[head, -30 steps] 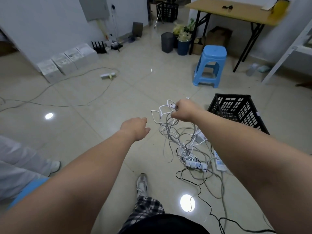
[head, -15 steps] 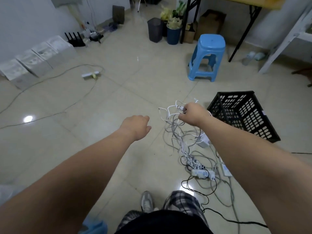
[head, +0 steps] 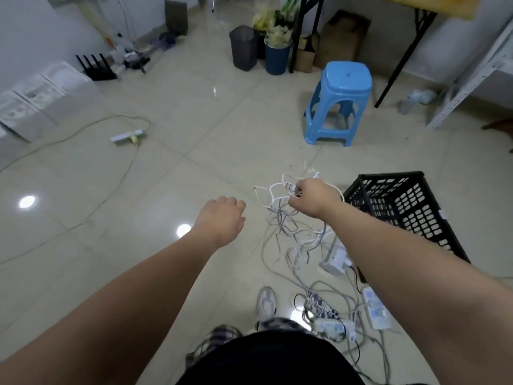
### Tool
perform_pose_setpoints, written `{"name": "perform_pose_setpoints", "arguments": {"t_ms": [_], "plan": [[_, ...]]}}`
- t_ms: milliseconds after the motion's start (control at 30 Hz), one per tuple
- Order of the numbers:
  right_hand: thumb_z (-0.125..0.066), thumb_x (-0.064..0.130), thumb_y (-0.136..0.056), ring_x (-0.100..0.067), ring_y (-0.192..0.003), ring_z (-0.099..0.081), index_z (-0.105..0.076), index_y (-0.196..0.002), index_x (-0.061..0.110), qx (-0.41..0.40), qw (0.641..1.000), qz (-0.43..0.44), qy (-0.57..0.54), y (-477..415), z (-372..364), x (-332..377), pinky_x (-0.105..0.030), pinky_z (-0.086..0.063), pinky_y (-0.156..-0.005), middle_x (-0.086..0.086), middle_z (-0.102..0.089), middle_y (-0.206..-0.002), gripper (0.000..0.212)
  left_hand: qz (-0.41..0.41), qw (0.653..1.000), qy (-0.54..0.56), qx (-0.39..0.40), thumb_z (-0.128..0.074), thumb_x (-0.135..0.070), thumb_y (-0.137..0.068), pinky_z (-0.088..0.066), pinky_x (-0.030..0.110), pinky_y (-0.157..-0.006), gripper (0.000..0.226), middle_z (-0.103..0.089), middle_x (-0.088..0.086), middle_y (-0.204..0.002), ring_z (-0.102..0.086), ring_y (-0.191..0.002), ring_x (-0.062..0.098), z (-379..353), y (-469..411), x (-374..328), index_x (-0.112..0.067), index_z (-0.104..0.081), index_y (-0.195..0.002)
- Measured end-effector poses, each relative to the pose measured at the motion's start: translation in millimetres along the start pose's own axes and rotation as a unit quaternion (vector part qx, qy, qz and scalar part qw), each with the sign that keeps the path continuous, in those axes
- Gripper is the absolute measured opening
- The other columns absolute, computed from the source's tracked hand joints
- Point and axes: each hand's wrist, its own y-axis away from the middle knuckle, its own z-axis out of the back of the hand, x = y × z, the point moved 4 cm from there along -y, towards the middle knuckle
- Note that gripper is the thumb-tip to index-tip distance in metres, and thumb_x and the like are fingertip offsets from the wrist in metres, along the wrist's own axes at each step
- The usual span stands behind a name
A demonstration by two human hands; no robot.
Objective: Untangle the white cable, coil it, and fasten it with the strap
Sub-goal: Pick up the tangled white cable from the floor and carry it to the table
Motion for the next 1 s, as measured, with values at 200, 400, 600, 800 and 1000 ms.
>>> {"name": "perform_pose_setpoints", "arguments": {"t_ms": [200,400,600,800,1000], "plan": [[-0.055,0.029,-0.083,-0.028,-0.097,-0.057,-0.056,-0.087,0.019,-0.021,1.000,0.001,0.006,-73,51,-1,-0.028,-0.033,-0.069,-0.006,-0.064,-0.102,0.011,0.003,1.000,0.006,-0.025,-0.033,-0.032,-0.100,-0.038,0.035,-0.087,0.036,-0.053,0.008,-0.125,-0.048,-0.115,0.028,46,-85,20,-0.012,-0.044,-0.127],[-0.056,0.031,-0.083,-0.027,-0.093,-0.056,-0.055,-0.087,0.022,-0.024,0.999,-0.018,-0.016,-152,75,-4,-0.029,-0.038,-0.071,-0.004,-0.063,-0.098,0.010,-0.013,1.000,0.005,-0.027,-0.033,-0.031,-0.100,-0.039,0.036,-0.088,0.036,-0.053,0.009,-0.125,-0.049,-0.114,0.028,72,-169,42,-0.011,-0.044,-0.127],[-0.057,0.029,-0.081,-0.028,-0.096,-0.058,-0.062,-0.101,0.018,-0.022,0.999,-0.043,-0.022,-257,96,9,-0.029,-0.041,-0.074,-0.007,-0.064,-0.103,0.023,-0.054,0.998,-0.016,-0.024,-0.034,-0.031,-0.100,-0.039,0.036,-0.089,0.035,-0.053,0.009,-0.124,-0.048,-0.115,0.028,90,-269,89,-0.010,-0.043,-0.126],[-0.056,0.031,-0.084,-0.027,-0.101,-0.057,-0.060,-0.109,0.017,-0.036,0.996,-0.078,-0.037,-351,133,33,-0.028,-0.037,-0.074,-0.005,-0.064,-0.108,0.028,-0.089,0.995,-0.045,-0.015,-0.034,-0.031,-0.099,-0.039,0.037,-0.091,0.036,-0.051,0.010,-0.126,-0.047,-0.117,0.029,122,-373,147,-0.010,-0.042,-0.127],[-0.056,0.032,-0.085,-0.028,-0.105,-0.057,-0.060,-0.115,0.019,-0.052,0.989,-0.120,-0.065,-423,170,27,-0.030,-0.041,-0.081,-0.006,-0.064,-0.112,0.033,-0.123,0.991,-0.043,-0.014,-0.036,-0.031,-0.099,-0.038,0.038,-0.092,0.036,-0.051,0.011,-0.128,-0.047,-0.119,0.029,152,-463,169,-0.010,-0.043,-0.127]]}}
